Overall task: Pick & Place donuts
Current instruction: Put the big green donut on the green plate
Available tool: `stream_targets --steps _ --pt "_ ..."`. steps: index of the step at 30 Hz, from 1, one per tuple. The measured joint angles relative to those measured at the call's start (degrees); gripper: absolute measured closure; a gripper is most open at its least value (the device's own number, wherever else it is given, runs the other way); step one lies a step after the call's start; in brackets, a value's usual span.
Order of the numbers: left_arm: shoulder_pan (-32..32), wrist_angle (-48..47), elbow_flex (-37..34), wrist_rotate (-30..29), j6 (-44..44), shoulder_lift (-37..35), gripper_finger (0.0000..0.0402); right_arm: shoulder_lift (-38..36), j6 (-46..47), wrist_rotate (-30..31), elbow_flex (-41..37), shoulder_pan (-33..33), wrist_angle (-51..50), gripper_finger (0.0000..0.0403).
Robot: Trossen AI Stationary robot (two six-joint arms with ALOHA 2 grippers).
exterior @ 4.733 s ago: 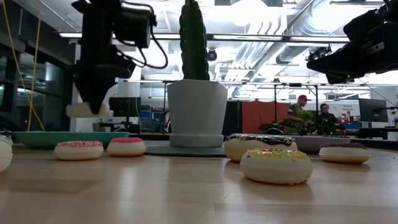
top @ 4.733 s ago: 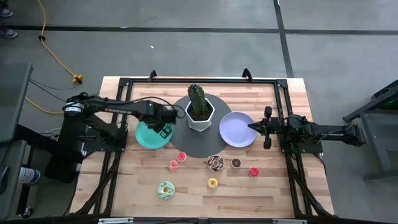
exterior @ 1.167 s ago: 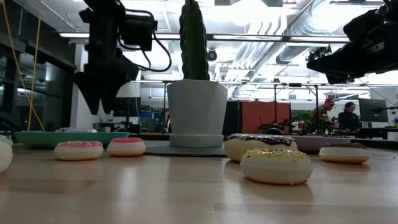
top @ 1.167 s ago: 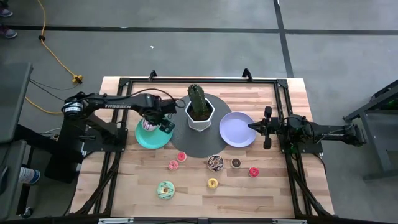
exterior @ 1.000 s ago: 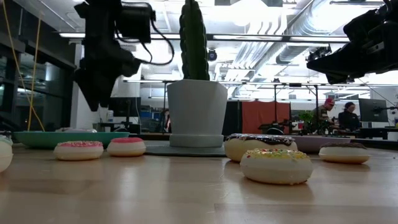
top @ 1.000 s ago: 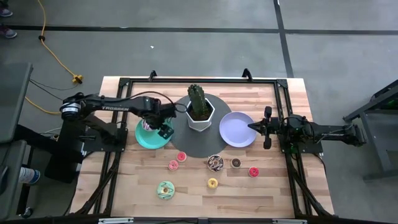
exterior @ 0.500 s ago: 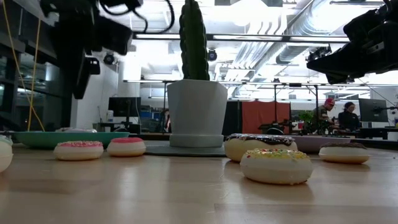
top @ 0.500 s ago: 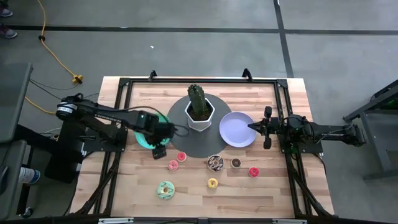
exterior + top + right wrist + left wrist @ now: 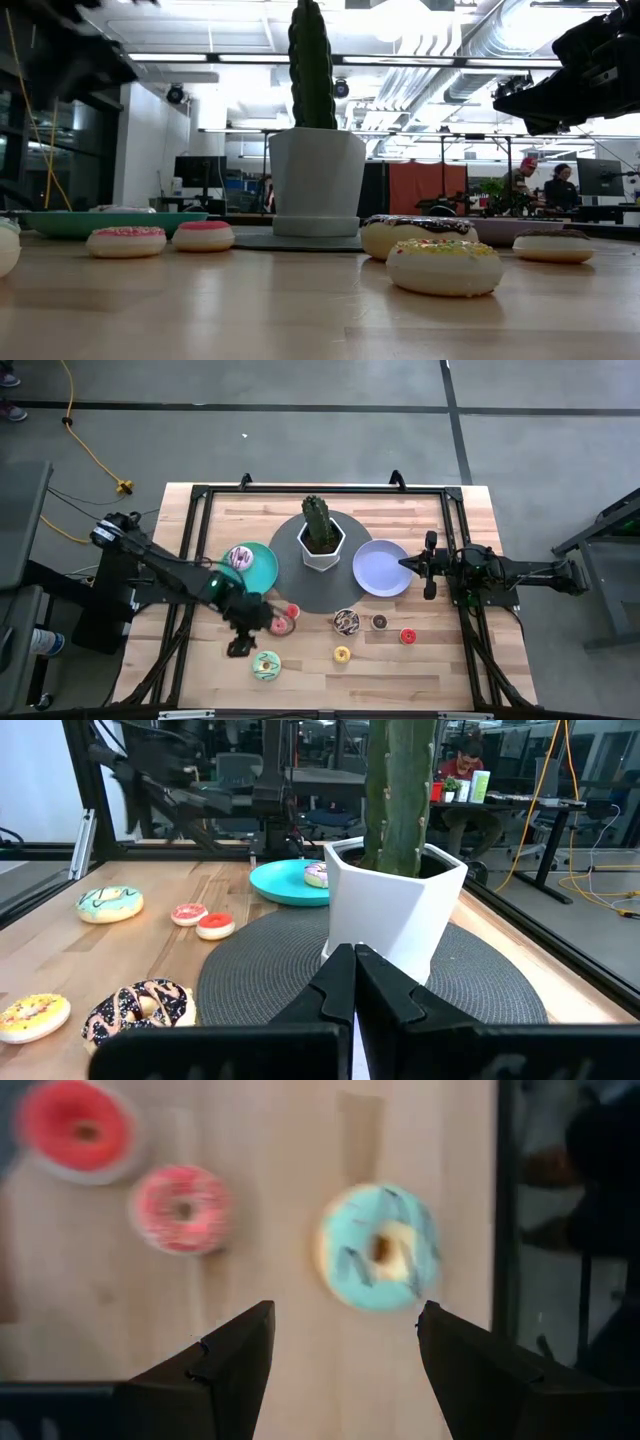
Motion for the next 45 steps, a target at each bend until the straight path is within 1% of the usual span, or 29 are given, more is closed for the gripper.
stream_targets --steps 7,13,16,20,25,28,32,38,45 --pt "-10.6 0.7 0.0 -2.0 -3.2 0.0 0.0163 0.0 0.0 0.0 0.0 0.0 0.0 0.0402" --pt "-19.3 1.1 0.0 -4.6 -8.9 0.0 0.0163 0.0 0.0 0.0 0.0 0.0 0.0 0.0402" --pt "-23.3 1.1 0.4 -7.2 -12.1 0.1 0.0163 0.0 0.0 0.0 0.0 0.0 0.0 0.0402" --pt "-27.9 0.5 3.6 -12.4 -17.4 1.9 0.0163 0.0 0.0 0.0 0.0 0.0 0.0 0.0402" --pt "-31.9 -1.5 9.8 -17.6 -23.6 6.2 0.0163 0.0 0.0 0.0 0.0 0.0 0.0 0.0402" --pt "-33.3 -4.2 14.3 -18.3 -25.5 9.8 0.0163 0.0 0.0 0.0 0.0 0.0 0.0 0.0402" --pt "-33.9 -7.5 20.2 -18.4 -24.4 14.8 0.0163 0.0 0.0 0.0 0.0 0.0 0.0 0.0402" --pt "-32.6 -10.4 27.3 -17.1 -17.1 22.8 0.0163 0.0 0.0 0.0 0.0 0.0 0.0 0.0402" --pt "-28.9 -10.1 32.0 -15.0 -8.4 29.6 0.0163 0.0 0.0 0.0 0.0 0.0 0.0 0.0402"
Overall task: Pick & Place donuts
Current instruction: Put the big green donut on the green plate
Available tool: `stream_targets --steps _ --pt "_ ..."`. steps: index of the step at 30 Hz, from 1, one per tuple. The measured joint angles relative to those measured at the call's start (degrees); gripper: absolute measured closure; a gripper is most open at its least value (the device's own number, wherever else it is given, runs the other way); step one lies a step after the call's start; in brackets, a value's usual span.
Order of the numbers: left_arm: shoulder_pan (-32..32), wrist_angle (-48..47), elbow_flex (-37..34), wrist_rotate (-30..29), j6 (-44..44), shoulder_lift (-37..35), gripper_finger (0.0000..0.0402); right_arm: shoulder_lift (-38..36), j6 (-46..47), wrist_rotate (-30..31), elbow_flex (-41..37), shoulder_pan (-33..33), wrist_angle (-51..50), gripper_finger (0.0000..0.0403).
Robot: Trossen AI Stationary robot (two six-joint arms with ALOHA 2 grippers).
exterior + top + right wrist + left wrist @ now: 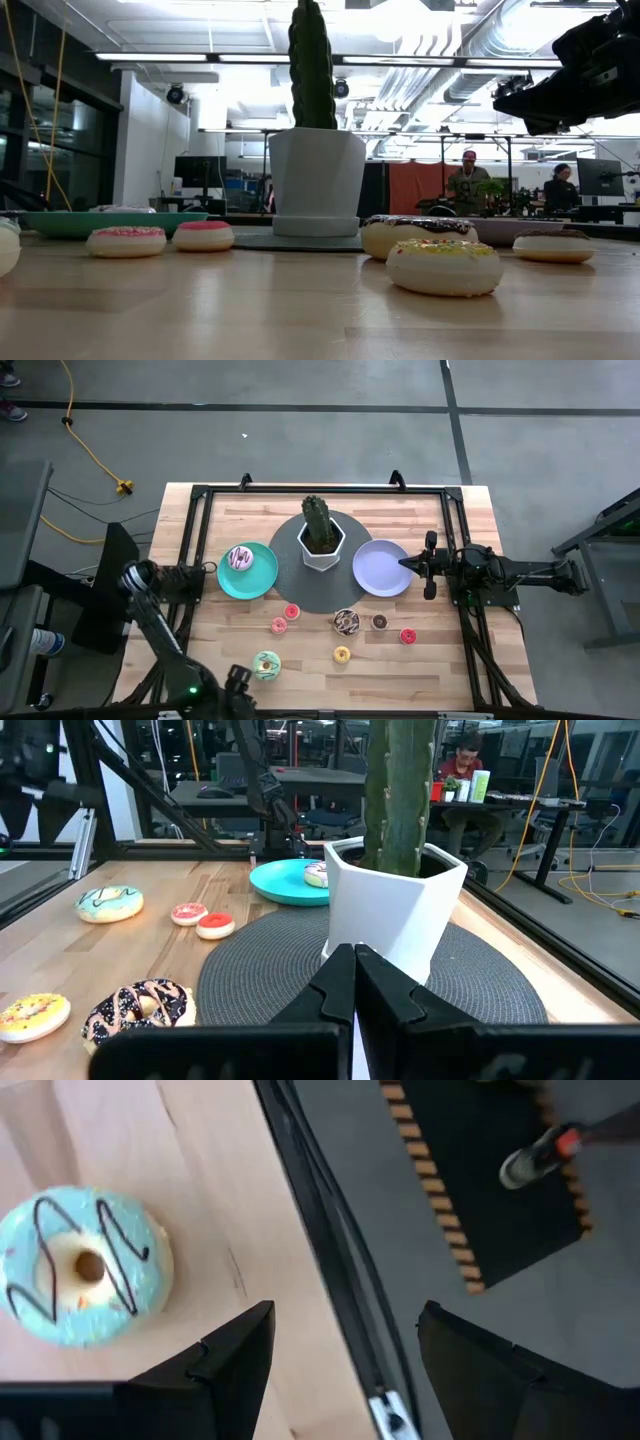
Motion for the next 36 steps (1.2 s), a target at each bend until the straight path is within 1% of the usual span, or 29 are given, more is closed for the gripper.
stream_targets --steps 5,9,11,14,21,23,30,33,36 --pt "2.9 -0.1 1.9 0.8 4.2 2.4 0.0163 0.0 0.0 0.0 0.0 0.0 0.0 0.0402" --pt "5.5 -0.6 2.3 0.8 2.3 3.9 0.0163 0.0 0.0 0.0 0.0 0.0 0.0 0.0402" --pt "6.8 -0.9 2.8 1.7 -0.5 4.5 0.0163 0.0 0.0 0.0 0.0 0.0 0.0 0.0402" --pt "8.6 -3.4 3.4 2.0 -7.0 5.5 0.0163 0.0 0.0 0.0 0.0 0.0 0.0 0.0402" --pt "12.3 -6.9 4.2 2.7 -28.3 6.2 0.0163 0.0 0.0 0.0 0.0 0.0 0.0 0.0402" --pt "13.0 -6.9 4.2 3.2 -32.1 6.2 0.0163 0.0 0.0 0.0 0.0 0.0 0.0 0.0402" --pt "15.2 -6.3 4.2 4.1 -40.8 6.6 0.0163 0.0 0.0 0.0 0.0 0.0 0.0 0.0402" --pt "16.2 -6.6 4.2 5.6 -42.6 8.0 0.0163 0.0 0.0 0.0 0.0 0.0 0.0 0.0402" --pt "16.8 -4.4 4.2 7.3 -42.6 9.3 0.0163 0.0 0.0 0.0 0.0 0.0 0.0 0.0402"
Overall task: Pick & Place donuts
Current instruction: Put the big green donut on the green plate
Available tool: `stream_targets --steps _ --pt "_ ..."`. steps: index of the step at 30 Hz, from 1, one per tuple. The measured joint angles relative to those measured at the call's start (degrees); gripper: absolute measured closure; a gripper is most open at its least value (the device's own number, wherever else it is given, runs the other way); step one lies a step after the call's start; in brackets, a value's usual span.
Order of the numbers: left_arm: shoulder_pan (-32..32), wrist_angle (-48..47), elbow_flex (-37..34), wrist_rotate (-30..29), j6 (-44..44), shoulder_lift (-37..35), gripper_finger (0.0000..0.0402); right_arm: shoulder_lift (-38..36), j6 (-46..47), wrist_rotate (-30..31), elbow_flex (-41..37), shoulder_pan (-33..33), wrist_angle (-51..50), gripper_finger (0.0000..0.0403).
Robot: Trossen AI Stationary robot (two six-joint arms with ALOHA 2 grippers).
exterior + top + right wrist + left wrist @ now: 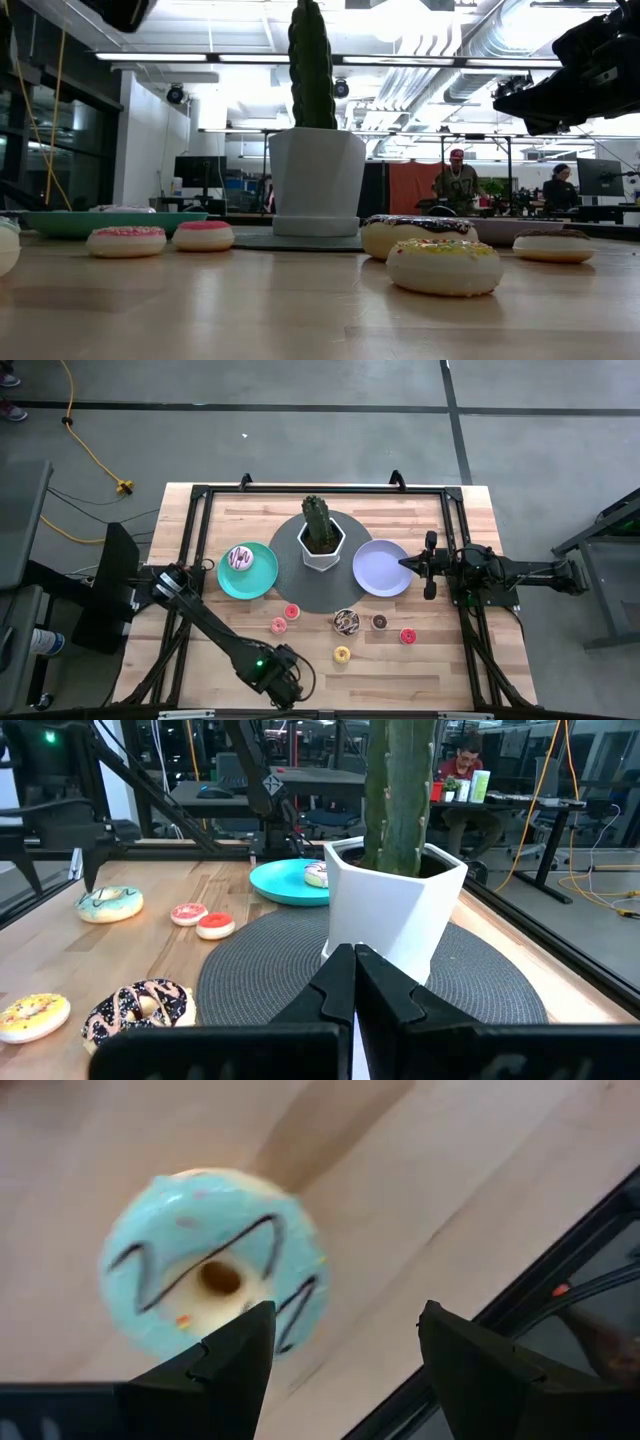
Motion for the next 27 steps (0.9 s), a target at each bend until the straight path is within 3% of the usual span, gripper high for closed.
stream_targets --steps 27 --pt "0.5 -3.1 -0.1 -2.4 -1.9 0.5 0.0163 0.0 0.0 0.0 0.0 0.0 0.0 0.0402"
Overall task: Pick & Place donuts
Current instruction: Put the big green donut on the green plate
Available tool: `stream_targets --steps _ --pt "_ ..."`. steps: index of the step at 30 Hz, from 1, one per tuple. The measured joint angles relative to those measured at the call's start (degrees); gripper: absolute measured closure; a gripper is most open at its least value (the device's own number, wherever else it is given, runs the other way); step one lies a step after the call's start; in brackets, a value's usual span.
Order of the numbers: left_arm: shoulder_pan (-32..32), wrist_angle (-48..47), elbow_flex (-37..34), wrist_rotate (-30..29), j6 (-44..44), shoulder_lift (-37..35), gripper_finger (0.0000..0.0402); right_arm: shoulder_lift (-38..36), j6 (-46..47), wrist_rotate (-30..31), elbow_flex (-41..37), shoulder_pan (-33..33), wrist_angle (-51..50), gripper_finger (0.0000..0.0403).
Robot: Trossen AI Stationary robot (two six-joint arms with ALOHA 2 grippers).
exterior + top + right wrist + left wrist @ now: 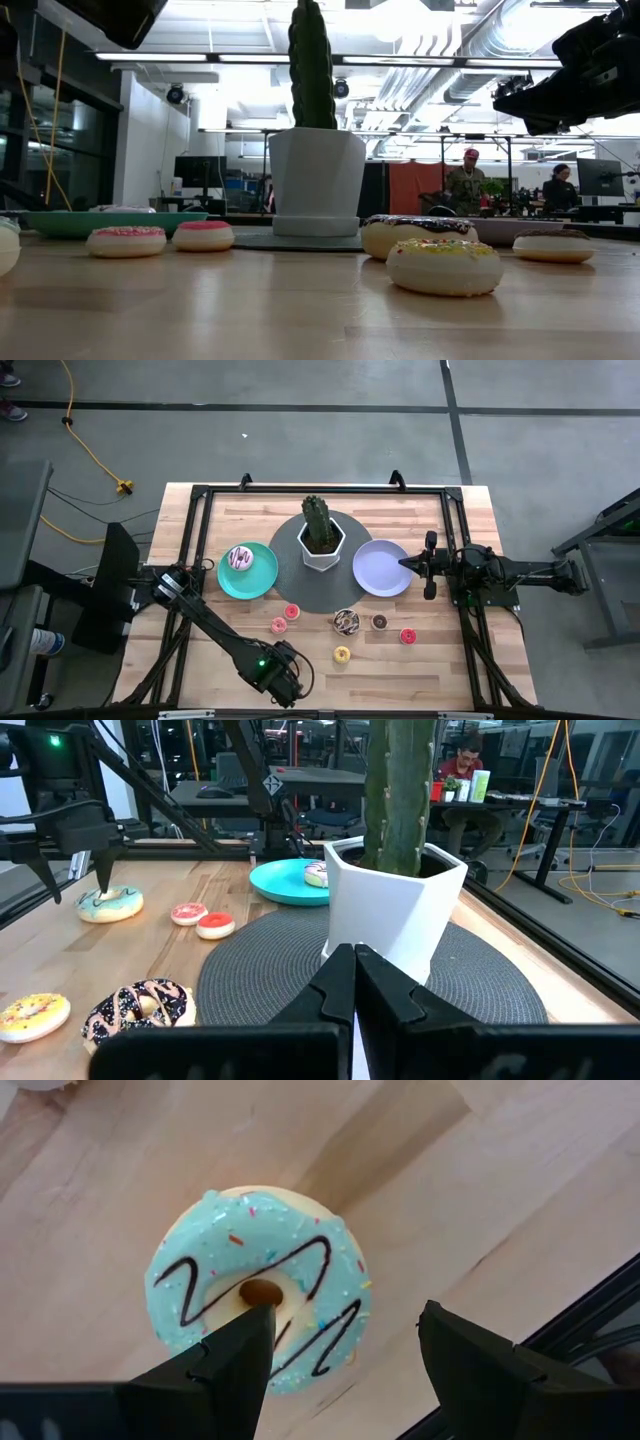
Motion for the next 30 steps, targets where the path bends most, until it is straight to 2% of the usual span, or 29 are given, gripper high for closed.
stream_targets --steps 13,30 --pt "0.0 -1.9 -0.1 -0.2 -0.6 0.0 0.0163 0.0 0.0 0.0 0.0 0.0 0.0 0.0402" --pt "0.0 1.8 0.0 1.8 -0.1 3.3 0.0163 0.0 0.0 0.0 0.0 0.0 0.1 0.0402"
